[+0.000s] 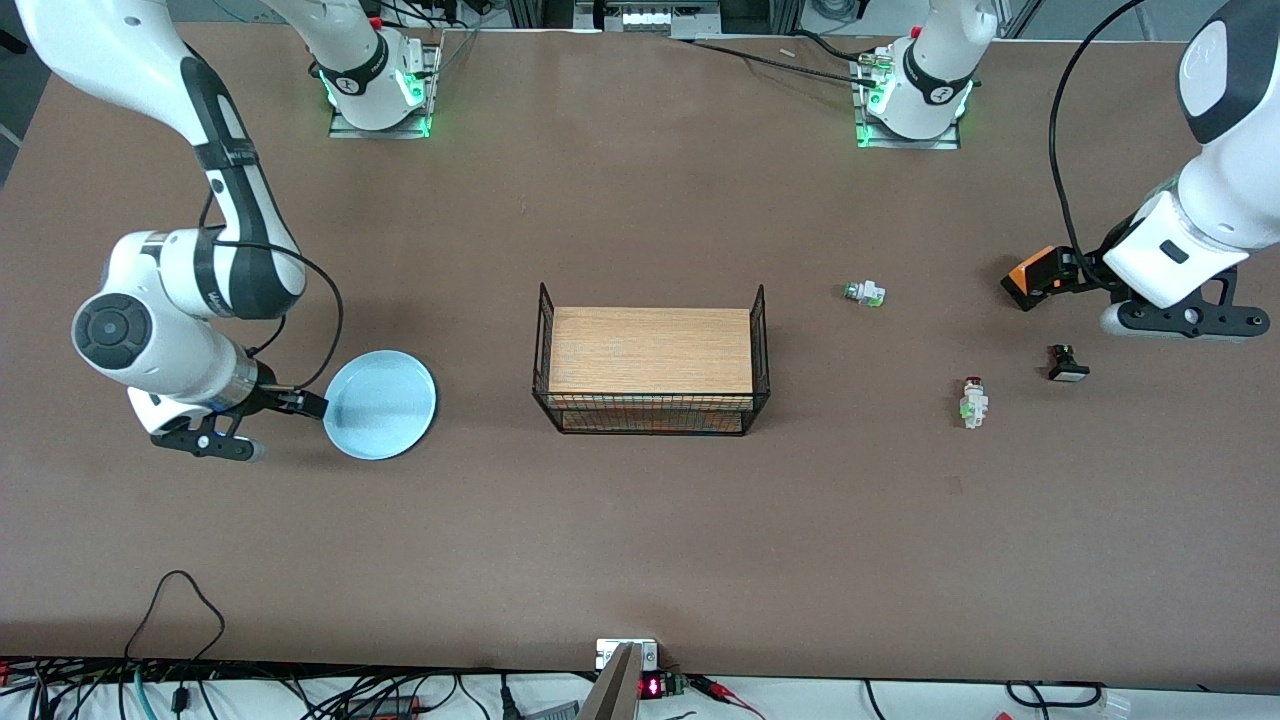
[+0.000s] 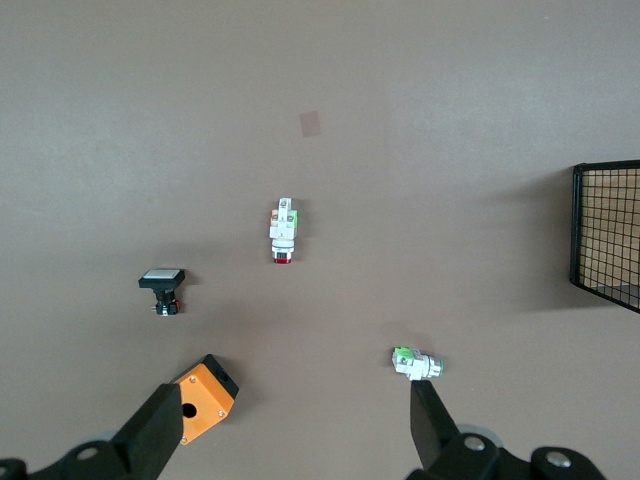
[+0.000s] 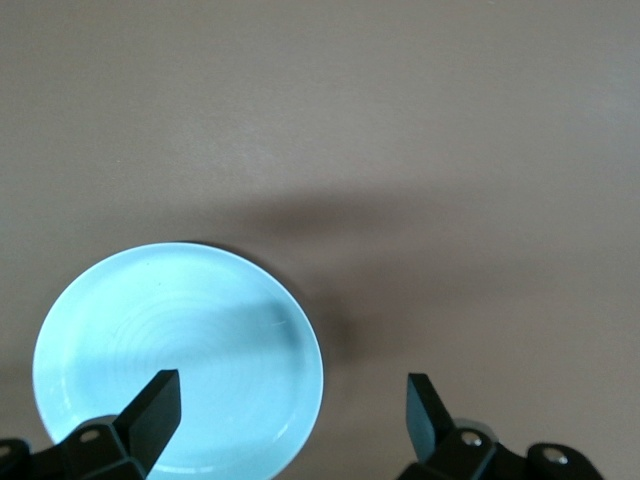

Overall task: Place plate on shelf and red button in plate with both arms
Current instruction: 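Move the right gripper down toward the rim of the blue plate, then close the right gripper on the blue plate's rim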

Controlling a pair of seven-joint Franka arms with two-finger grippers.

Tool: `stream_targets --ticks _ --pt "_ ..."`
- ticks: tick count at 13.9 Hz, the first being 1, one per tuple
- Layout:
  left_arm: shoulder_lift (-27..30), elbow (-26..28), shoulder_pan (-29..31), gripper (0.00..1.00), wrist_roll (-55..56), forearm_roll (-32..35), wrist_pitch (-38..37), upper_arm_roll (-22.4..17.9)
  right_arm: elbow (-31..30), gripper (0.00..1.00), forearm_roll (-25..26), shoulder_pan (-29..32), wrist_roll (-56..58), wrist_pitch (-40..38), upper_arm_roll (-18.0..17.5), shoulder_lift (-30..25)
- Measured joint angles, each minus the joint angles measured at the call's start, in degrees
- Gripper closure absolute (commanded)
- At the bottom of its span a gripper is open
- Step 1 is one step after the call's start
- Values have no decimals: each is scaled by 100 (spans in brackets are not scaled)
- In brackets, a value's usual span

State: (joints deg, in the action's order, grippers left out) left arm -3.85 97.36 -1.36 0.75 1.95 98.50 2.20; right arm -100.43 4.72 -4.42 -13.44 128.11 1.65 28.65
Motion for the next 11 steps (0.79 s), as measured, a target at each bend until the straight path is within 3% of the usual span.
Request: stream_targets --ticks 11 --pt "-4 -2 0 0 -1 0 0 5 1 0 1 21 786 749 3 600"
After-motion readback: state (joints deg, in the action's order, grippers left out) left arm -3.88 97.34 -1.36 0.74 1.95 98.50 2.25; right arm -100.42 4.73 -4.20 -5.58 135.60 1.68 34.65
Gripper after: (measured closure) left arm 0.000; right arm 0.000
